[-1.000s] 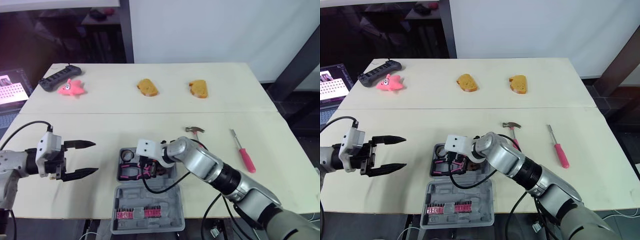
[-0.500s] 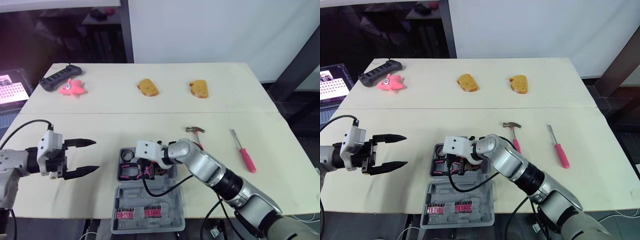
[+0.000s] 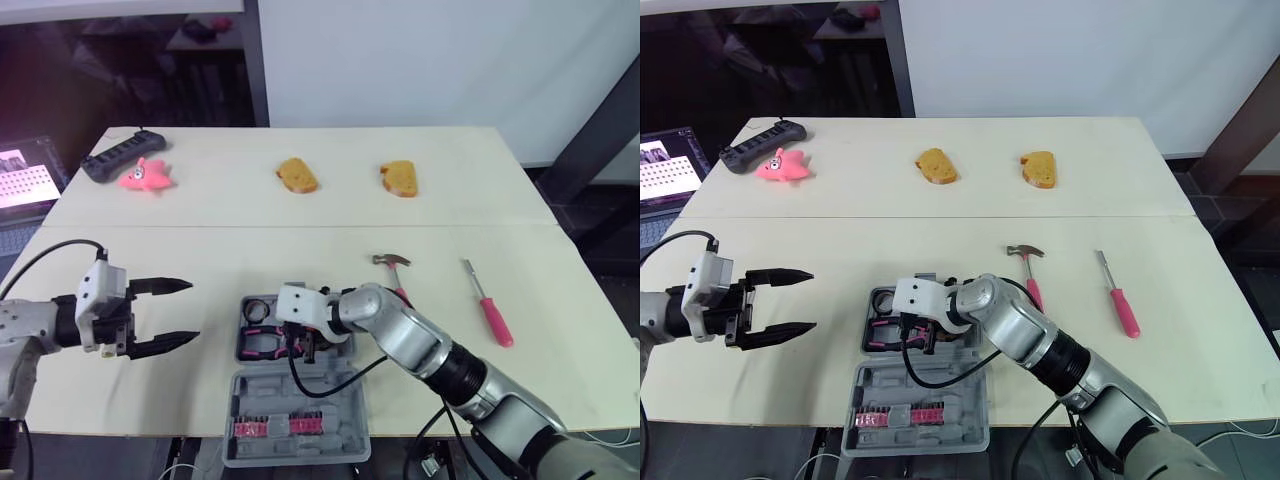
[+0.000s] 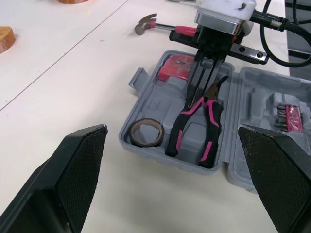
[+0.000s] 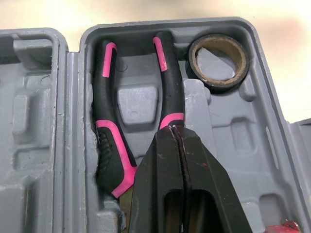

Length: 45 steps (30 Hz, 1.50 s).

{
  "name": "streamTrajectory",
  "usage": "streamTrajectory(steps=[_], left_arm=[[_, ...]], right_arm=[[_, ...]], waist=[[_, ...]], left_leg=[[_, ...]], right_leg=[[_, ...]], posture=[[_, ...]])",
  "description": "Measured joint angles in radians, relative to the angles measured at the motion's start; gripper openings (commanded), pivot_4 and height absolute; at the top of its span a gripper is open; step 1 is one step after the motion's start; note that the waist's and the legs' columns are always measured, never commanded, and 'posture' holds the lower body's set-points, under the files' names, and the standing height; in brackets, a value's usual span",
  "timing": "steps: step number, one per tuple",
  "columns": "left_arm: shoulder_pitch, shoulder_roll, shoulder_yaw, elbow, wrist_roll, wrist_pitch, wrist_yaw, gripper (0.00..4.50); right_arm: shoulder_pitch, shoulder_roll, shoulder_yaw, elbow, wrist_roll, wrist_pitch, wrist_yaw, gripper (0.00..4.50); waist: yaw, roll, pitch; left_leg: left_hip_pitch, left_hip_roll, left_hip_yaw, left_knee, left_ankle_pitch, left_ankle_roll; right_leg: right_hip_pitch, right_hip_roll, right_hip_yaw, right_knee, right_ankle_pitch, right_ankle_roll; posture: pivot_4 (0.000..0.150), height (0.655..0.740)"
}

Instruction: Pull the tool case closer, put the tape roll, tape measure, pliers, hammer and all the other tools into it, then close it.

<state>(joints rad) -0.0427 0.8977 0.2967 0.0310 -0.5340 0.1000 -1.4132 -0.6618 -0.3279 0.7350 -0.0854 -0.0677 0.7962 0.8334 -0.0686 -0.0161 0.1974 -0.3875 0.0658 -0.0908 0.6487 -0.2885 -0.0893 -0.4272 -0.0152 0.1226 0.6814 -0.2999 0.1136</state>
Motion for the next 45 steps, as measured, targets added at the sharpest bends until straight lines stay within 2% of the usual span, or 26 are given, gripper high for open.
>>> streamTrajectory(steps=[5,7,9,14,20,25,28,31,35,38,42,45], left_arm=[[0.003,0.0,0.0,-0.006,0.0,0.0,0.001,4.5],[0.006,-0.001,0.0,-0.007,0.0,0.0,0.002,4.5],[0.008,-0.001,0.0,-0.008,0.0,0.0,0.002,4.5],[0.009,-0.001,0.0,-0.008,0.0,0.0,0.006,4.5],[0.009,-0.01,0.0,-0.023,0.0,-0.001,0.022,4.5],[0.021,-0.021,-0.007,-0.027,0.005,-0.007,0.031,4.5],[0.049,-0.042,-0.019,-0.03,0.038,-0.021,0.058,4.5],[0.1,-0.061,-0.053,-0.04,0.058,-0.012,0.08,3.7],[0.169,-0.064,-0.111,-0.051,0.105,-0.01,0.086,1.69],[0.165,-0.099,-0.157,-0.05,0.143,-0.024,0.117,0.1],[0.164,-0.125,-0.233,-0.018,0.214,-0.051,0.154,0.04],[0.165,-0.126,-0.276,0.014,0.26,-0.062,0.173,0.04]], right_arm=[[-0.016,-0.001,0.027,0.01,-0.009,0.033,0.012,0.03],[-0.014,-0.001,0.034,0.015,-0.016,0.033,0.012,0.03],[-0.011,-0.001,0.035,0.025,-0.017,0.033,0.014,0.03],[0.02,0.003,0.019,0.028,-0.025,-0.011,-0.002,0.03],[0.106,0.042,-0.09,0.037,0.013,-0.151,-0.04,0.03],[0.107,0.054,-0.222,-0.092,0.061,-0.197,-0.068,0.03],[0.14,-0.015,-0.303,-0.268,0.154,-0.102,-0.018,0.03],[0.21,-0.212,-0.378,-0.423,0.265,0.004,0.096,0.0],[0.306,-0.433,-0.392,-0.47,0.3,0.049,0.187,0.0],[0.322,-0.497,-0.353,-0.454,0.273,0.048,0.192,0.0],[0.317,-0.509,-0.226,-0.365,0.167,0.044,0.15,0.0],[0.313,-0.466,-0.168,-0.321,0.12,0.052,0.113,0.0]], waist=[[0.005,0.001,-0.008],[0.007,0.004,-0.01],[0.009,0.008,-0.018],[0.009,0.006,-0.025],[-0.005,0.007,-0.023],[-0.003,0.008,-0.02],[0.002,0.009,-0.02],[0.011,0.008,-0.019],[0.006,0.008,-0.016],[-0.002,0.007,-0.015],[-0.001,0.006,-0.014],[-0.001,0.005,-0.011]], left_leg=[[0.006,0.0,0.0,-0.001,0.0,0.0],[0.015,0.0,0.0,-0.003,-0.001,0.002],[0.017,0.0,0.0,-0.004,-0.002,0.004],[0.017,0.0,0.0,-0.004,-0.002,0.003],[0.013,0.001,0.0,-0.005,-0.002,0.003],[0.012,0.001,0.0,-0.005,-0.002,0.003],[0.012,0.001,0.0,-0.006,-0.002,0.003],[0.012,0.0,0.001,-0.005,-0.002,0.004],[0.013,0.001,0.001,-0.005,-0.002,0.004],[0.014,0.001,0.001,-0.005,-0.002,0.004],[0.013,0.001,0.001,-0.005,-0.002,0.004],[0.013,0.001,0.001,-0.005,-0.002,0.004]], right_leg=[[0.007,0.0,0.0,-0.003,0.0,0.0],[0.018,0.0,0.0,-0.008,-0.001,0.0],[0.023,0.0,-0.001,-0.015,-0.002,-0.001],[0.023,0.0,-0.001,-0.016,-0.001,0.0],[0.018,0.001,0.0,-0.015,0.0,0.001],[0.016,0.001,0.0,-0.015,0.0,0.001],[0.017,0.0,0.0,-0.016,0.0,0.001],[0.019,-0.001,0.0,-0.018,-0.001,0.0],[0.018,0.001,0.001,-0.018,-0.002,-0.003],[0.018,0.001,0.002,-0.017,-0.003,-0.003],[0.018,0.001,0.002,-0.018,-0.001,0.0],[0.017,0.001,0.002,-0.018,-0.001,0.0]], posture=[[0.15,0.74],[0.15,0.74],[0.15,0.74],[0.15,0.74],[0.15,0.74],[0.15,0.74],[0.15,0.74],[0.15,0.74],[0.15,0.74],[0.15,0.74],[0.15,0.74],[0.15,0.74]])
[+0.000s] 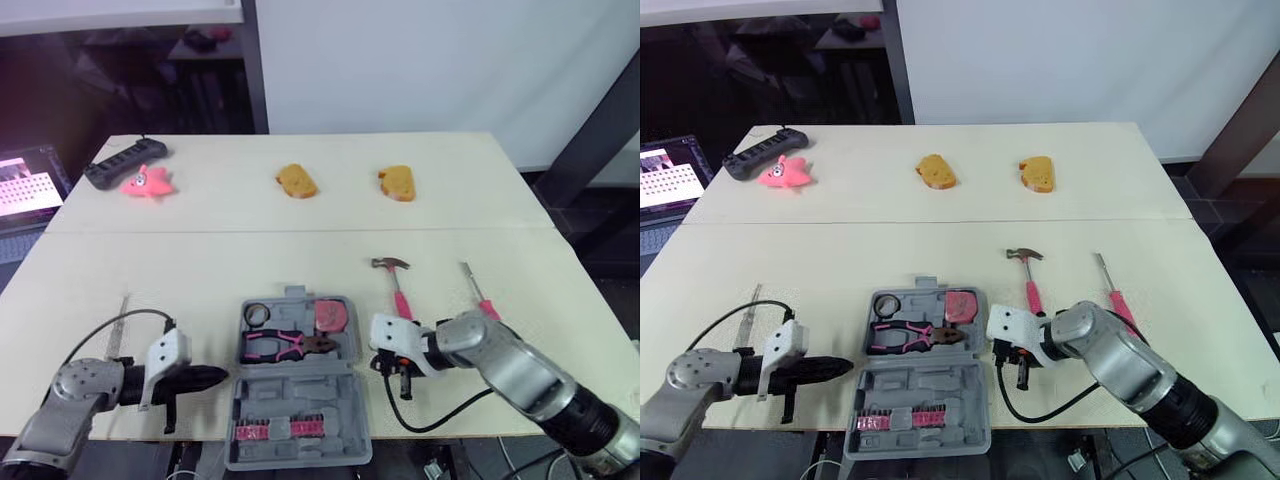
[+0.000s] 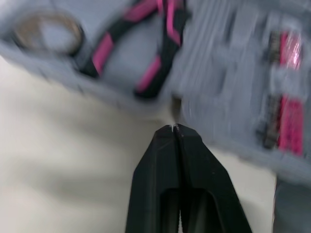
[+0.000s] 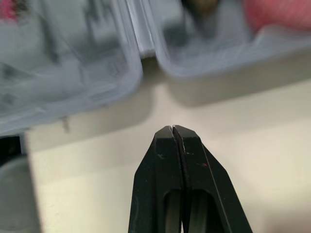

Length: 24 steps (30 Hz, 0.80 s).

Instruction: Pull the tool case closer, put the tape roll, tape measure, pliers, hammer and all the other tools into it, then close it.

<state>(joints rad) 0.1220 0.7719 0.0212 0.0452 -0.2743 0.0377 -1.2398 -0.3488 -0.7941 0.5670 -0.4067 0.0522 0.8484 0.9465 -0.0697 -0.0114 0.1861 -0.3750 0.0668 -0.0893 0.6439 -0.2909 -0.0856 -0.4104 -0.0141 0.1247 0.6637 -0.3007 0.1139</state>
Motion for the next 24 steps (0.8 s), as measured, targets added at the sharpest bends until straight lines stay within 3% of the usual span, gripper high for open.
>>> streamTrajectory(steps=[15,24], left_arm=[[-0.146,-0.094,-0.089,0.044,0.115,0.064,0.125,0.04],[-0.32,-0.144,-0.11,0.198,0.161,0.051,0.131,0.04]], right_arm=[[-0.072,0.115,0.067,0.011,-0.077,0.1,-0.054,0.0],[-0.164,0.169,0.045,0.169,-0.108,0.051,-0.087,0.0]], waist=[[0.004,0.0,0.0],[0.011,0.001,0.0]], left_leg=[[0.003,0.0,0.0,0.002,0.0,0.0],[0.003,-0.001,0.0,0.003,0.001,-0.002]], right_leg=[[0.004,0.0,0.0,0.001,0.001,-0.002],[0.005,0.0,0.0,0.001,0.003,-0.002]], posture=[[0.15,0.74],[0.15,0.74]])
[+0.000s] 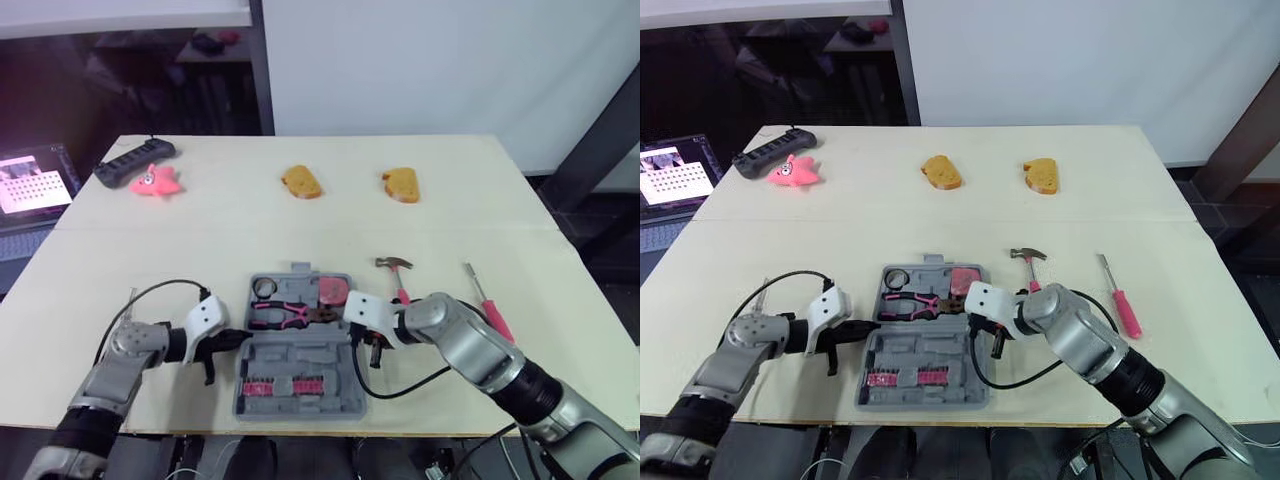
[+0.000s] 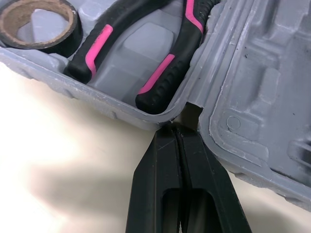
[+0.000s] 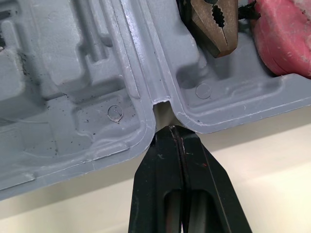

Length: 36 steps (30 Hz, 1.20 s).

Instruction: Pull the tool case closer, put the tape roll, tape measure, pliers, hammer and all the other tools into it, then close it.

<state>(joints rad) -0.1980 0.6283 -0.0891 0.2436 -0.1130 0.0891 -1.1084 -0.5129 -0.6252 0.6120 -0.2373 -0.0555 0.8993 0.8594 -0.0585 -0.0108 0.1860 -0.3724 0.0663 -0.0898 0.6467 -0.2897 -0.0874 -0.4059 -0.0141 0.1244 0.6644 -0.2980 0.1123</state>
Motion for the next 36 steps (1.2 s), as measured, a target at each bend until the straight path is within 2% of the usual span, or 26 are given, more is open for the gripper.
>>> streamTrajectory(steps=[6,17,25,36], left_arm=[[-0.096,-0.035,-0.02,0.1,0.032,-0.034,0.001,0.04],[-0.166,-0.065,-0.034,0.196,0.052,-0.083,-0.004,0.04],[-0.123,-0.065,-0.026,0.131,0.049,-0.056,0.003,0.04],[-0.053,-0.059,-0.008,0.023,0.044,0.013,0.022,0.04]], right_arm=[[-0.052,0.014,-0.012,0.093,-0.013,-0.037,-0.005,0.0],[-0.052,0.021,-0.029,0.106,-0.02,-0.028,-0.006,0.0],[-0.004,0.017,-0.039,0.021,-0.02,0.035,-0.006,0.0],[0.01,0.018,-0.04,-0.002,-0.02,0.049,-0.01,0.0]], waist=[[0.014,0.0,0.0],[0.017,0.0,0.0],[0.014,0.0,0.0],[0.013,0.0,0.0]], left_leg=[[0.0,0.0,0.0,0.0,0.0,0.0],[-0.001,0.0,0.0,0.0,0.0,0.0],[-0.001,0.0,0.0,0.0,0.0,0.0],[-0.001,0.0,0.0,-0.001,0.0,0.0]], right_leg=[[0.0,0.0,0.0,0.0,0.0,0.001],[0.0,0.0,0.0,0.0,0.0,0.001],[-0.001,0.0,0.0,0.0,0.0,0.002],[-0.001,0.0,0.0,-0.001,0.0,0.003]], posture=[[0.15,0.74],[0.15,0.74],[0.15,0.74],[0.15,0.74]])
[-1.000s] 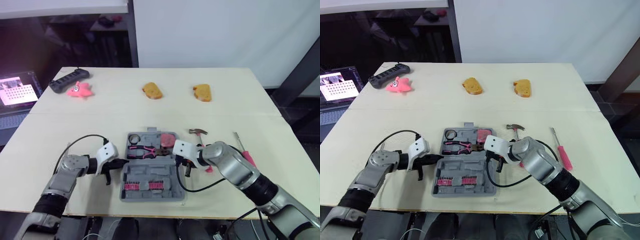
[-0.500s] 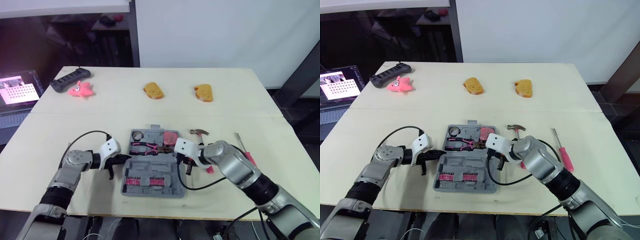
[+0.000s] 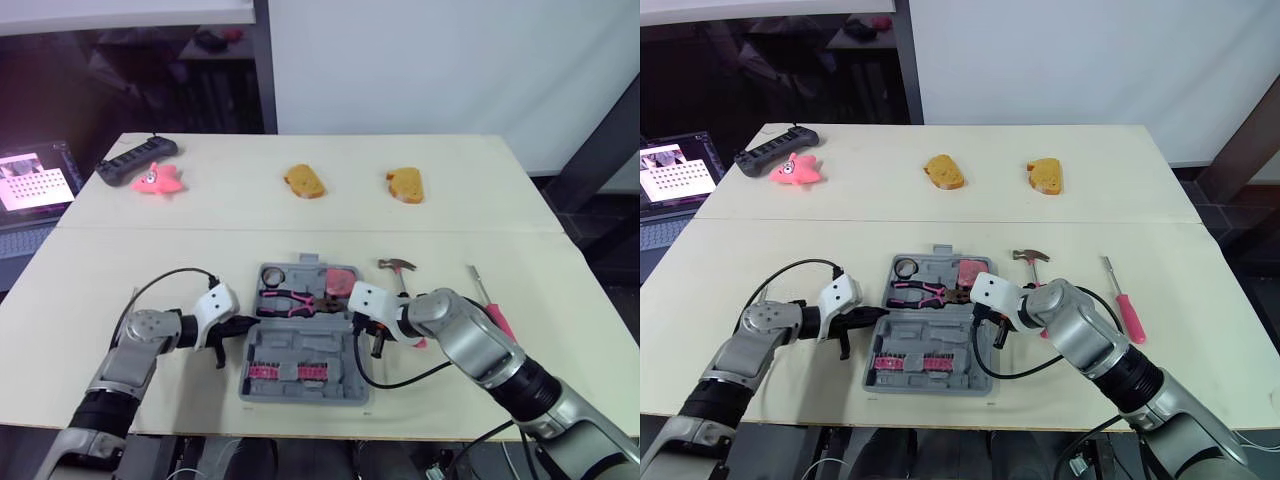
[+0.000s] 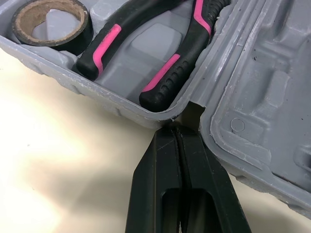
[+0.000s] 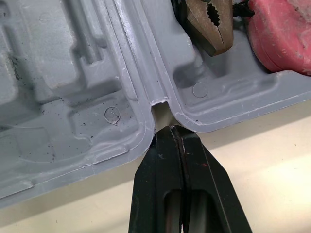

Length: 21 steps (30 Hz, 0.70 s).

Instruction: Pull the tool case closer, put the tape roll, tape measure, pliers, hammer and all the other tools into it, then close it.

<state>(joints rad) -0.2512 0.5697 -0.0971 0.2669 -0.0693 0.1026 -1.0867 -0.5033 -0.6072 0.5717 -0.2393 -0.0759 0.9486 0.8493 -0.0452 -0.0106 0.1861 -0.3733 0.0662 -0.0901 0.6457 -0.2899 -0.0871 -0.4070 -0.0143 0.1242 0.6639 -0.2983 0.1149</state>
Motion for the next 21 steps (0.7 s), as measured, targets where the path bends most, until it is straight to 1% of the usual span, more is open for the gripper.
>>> streamTrajectory(steps=[21], left_arm=[[0.047,0.022,0.014,-0.038,-0.029,0.017,-0.002,0.04]], right_arm=[[0.013,0.007,0.017,-0.045,0.0,0.056,-0.003,0.0]], waist=[[-0.004,0.0,0.0]], left_leg=[[0.0,0.0,0.0,-0.001,0.0,0.0]], right_leg=[[-0.001,0.0,0.0,0.0,0.0,0.0]], posture=[[0.15,0.74]])
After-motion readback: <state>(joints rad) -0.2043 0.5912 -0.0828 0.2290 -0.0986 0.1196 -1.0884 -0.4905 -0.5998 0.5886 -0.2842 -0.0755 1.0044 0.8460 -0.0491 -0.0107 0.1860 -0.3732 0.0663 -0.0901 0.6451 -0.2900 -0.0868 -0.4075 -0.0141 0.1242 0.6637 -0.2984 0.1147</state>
